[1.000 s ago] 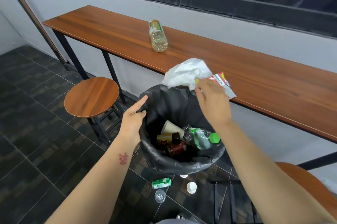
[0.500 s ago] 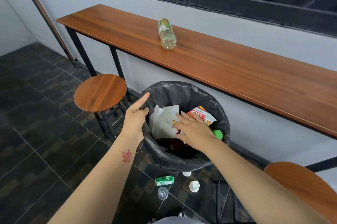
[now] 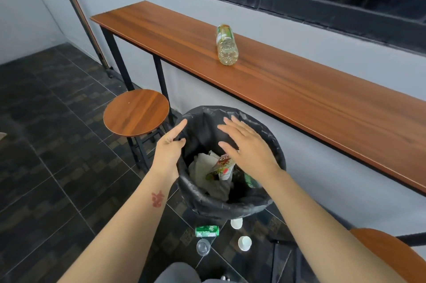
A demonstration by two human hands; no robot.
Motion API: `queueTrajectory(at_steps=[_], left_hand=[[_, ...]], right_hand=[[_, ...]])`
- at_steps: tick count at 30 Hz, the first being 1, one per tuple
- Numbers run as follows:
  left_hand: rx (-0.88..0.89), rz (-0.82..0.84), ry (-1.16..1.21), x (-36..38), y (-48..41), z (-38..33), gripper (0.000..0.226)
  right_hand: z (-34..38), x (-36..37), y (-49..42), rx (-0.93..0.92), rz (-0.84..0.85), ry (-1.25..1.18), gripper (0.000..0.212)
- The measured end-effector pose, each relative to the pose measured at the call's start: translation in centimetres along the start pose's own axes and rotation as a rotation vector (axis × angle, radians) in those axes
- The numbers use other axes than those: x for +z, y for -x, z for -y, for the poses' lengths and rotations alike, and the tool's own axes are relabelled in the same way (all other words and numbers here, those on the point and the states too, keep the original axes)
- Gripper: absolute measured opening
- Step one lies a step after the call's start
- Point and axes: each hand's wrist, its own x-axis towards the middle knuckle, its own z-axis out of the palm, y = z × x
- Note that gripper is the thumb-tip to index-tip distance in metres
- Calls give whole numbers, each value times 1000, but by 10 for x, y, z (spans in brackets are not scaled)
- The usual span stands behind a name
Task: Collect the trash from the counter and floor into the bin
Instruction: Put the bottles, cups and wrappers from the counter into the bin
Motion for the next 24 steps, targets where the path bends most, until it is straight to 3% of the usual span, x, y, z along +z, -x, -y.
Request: queueTrajectory(at_steps=[8, 19, 24], left_hand=[[-11, 0, 78, -23, -42, -20, 47], [-73, 136, 7, -75, -148, -56, 48], [-75, 213, -68, -88, -182, -66, 46]], right_hand=[[9, -17, -94, 102, -403, 2, 39], [3, -5, -239, 606, -357, -15, 72], [-7, 4, -267, 698, -449, -14, 65]])
